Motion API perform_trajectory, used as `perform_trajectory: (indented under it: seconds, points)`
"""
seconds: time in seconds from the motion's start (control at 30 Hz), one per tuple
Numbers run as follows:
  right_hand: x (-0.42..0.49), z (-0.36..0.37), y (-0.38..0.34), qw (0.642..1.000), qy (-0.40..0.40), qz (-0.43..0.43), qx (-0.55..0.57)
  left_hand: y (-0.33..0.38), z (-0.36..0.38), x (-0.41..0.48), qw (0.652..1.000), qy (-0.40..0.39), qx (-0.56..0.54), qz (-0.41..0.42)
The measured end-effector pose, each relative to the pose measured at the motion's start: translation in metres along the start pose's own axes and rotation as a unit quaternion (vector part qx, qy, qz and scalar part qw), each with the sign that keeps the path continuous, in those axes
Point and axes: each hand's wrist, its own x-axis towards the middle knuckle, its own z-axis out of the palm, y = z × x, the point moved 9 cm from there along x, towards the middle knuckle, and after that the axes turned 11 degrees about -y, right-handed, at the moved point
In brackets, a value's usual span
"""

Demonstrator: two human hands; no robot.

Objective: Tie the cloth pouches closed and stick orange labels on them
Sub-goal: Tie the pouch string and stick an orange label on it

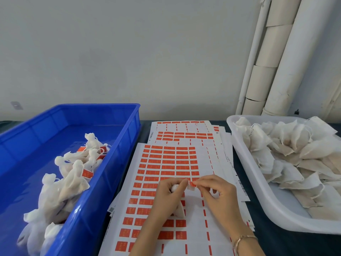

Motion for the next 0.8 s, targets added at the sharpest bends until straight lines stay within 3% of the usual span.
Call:
perform_trajectory:
  seconds: [0.43, 0.8]
  points:
    - [0.0, 0.007, 0.0, 0.998, -0.025, -0.017, -0.057, 0.001, 0.001, 0.0, 1.0, -0.016, -0.012, 0.006]
    - [-0.001, 0.001, 0.011, 0.996, 0.025, 0.066, 0.057, 0.002, 0.004, 0.001, 0.999, -0.03, 0.001, 0.026]
